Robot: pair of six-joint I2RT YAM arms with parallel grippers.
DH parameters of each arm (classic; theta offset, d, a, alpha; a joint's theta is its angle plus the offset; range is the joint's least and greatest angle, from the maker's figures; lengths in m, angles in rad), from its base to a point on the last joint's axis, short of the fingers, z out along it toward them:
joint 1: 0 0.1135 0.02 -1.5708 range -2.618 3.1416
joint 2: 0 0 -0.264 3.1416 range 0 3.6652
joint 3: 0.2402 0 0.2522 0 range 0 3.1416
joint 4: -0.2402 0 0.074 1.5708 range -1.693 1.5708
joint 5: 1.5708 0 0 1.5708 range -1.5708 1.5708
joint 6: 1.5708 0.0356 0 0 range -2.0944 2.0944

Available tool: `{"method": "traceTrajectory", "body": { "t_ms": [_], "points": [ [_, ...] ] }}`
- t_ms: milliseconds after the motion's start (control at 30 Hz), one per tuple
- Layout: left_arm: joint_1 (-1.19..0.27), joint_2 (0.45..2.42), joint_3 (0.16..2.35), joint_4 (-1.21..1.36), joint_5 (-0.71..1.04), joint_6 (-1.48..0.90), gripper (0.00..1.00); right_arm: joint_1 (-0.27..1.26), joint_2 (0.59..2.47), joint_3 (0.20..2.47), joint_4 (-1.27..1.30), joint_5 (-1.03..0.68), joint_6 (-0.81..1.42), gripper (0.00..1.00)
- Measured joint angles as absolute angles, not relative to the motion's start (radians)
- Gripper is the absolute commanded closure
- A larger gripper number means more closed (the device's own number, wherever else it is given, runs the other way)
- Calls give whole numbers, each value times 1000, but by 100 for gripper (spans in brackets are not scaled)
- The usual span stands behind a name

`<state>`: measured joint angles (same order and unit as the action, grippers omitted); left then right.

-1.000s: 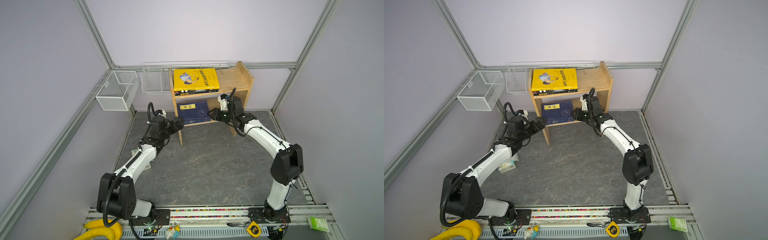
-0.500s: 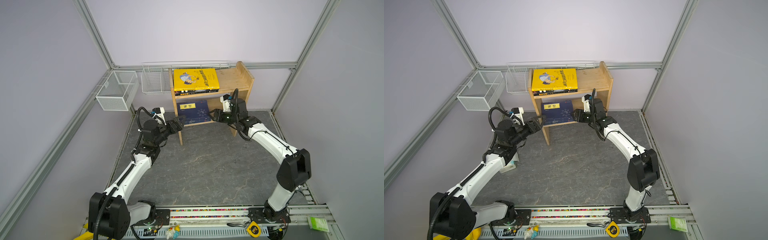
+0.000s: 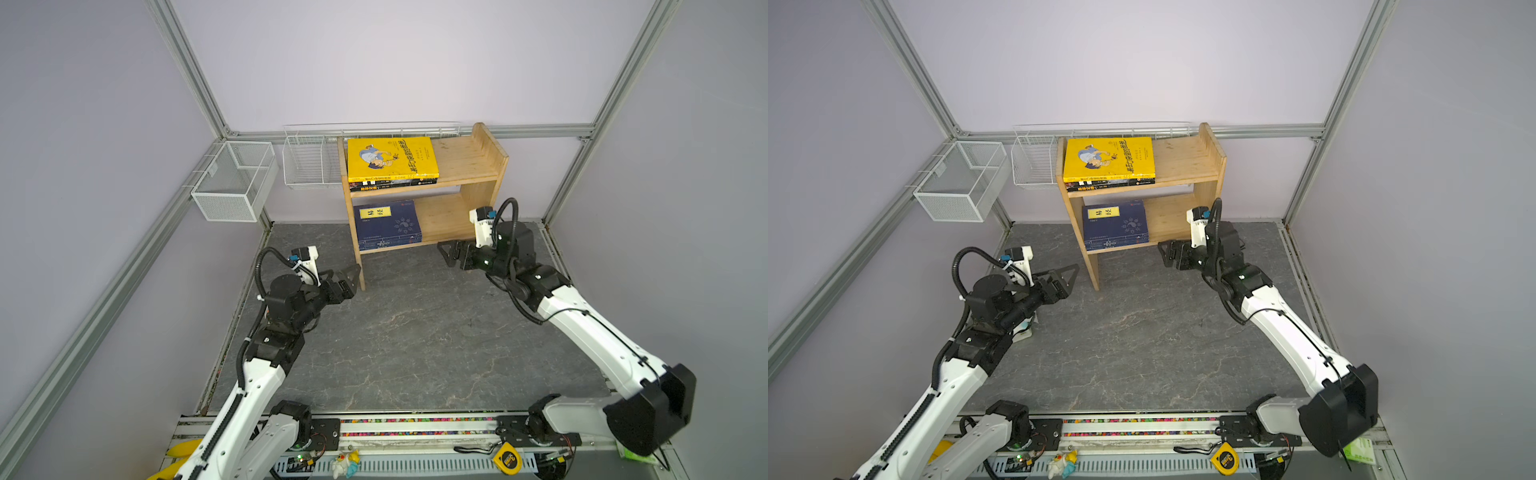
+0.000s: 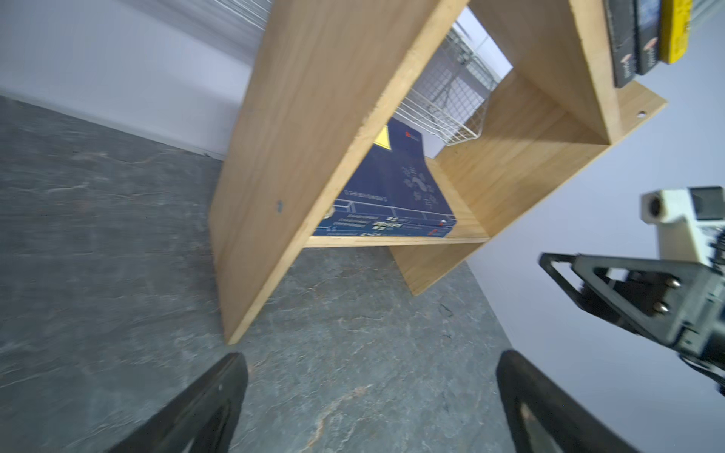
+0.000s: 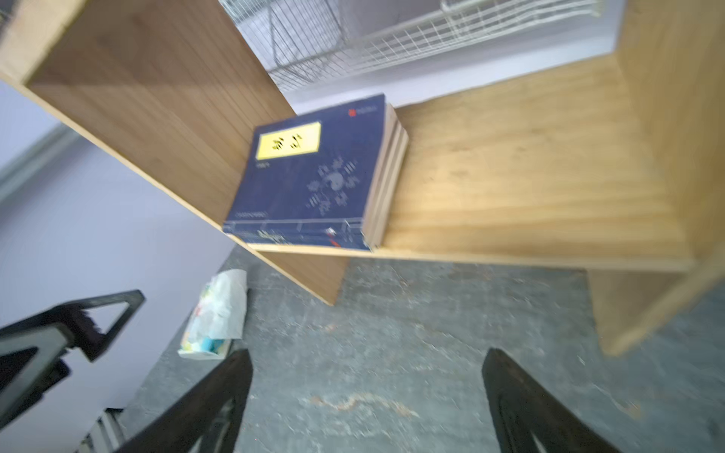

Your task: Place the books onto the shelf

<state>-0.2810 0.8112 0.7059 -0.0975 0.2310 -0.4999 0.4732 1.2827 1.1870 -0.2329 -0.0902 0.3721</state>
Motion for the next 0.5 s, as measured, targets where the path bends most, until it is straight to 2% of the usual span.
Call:
{"method": "traceTrajectory", "body": {
  "t_ms": [267, 500],
  "points": [
    [-280, 739, 621, -132, -160, -403, 1, 467, 1063, 995, -374, 241, 344, 12],
    [-277, 766, 447, 124, -462, -281, 1, 435, 958, 888, -456, 514, 359, 12]
  ]
}}
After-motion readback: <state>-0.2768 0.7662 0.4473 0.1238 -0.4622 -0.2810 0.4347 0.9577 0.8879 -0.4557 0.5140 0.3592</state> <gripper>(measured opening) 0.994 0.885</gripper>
